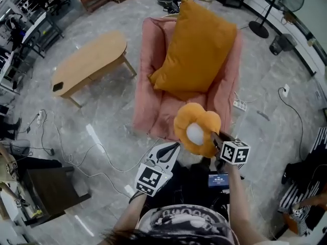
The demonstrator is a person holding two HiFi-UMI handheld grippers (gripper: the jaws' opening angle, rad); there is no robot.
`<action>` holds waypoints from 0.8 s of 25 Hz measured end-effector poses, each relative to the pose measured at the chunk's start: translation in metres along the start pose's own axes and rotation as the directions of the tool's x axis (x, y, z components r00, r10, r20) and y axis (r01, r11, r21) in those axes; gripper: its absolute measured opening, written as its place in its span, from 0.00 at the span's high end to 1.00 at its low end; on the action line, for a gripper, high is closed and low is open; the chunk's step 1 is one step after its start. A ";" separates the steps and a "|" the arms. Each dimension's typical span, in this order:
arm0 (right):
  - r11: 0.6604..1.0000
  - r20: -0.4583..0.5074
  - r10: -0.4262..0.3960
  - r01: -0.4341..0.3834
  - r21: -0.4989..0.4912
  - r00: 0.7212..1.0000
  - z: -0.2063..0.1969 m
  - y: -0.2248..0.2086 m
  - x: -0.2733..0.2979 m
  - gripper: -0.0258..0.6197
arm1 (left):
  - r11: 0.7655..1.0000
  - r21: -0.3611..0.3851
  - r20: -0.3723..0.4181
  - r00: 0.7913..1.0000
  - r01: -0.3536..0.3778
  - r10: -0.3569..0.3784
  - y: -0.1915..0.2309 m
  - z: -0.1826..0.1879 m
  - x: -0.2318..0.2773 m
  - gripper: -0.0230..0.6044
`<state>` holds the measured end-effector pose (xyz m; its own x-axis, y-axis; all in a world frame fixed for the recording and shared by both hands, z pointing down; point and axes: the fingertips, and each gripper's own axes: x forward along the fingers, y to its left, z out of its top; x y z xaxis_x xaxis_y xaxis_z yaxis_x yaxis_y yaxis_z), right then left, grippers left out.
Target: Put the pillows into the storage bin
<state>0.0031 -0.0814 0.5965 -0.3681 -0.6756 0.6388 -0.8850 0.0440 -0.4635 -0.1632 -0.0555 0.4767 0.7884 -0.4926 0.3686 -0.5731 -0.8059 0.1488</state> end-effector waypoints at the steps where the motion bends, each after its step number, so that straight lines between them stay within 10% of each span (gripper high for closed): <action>1: 1.000 0.010 -0.015 0.015 0.009 1.000 -0.001 -0.008 -0.009 0.86 | 1.000 0.008 -0.002 1.000 0.019 -0.019 -0.006 0.001 0.006 0.94; 20: 0.909 0.134 -0.293 0.232 0.345 0.947 -0.058 -0.257 -0.205 0.86 | 0.943 0.105 -0.118 0.945 0.316 -0.304 -0.196 0.024 0.158 0.94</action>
<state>0.2899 0.0885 0.6205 -0.0515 -0.7510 0.6583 -0.7917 -0.3711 -0.4853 0.0788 0.0168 0.4839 0.8931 -0.1820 0.4114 -0.2674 -0.9502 0.1602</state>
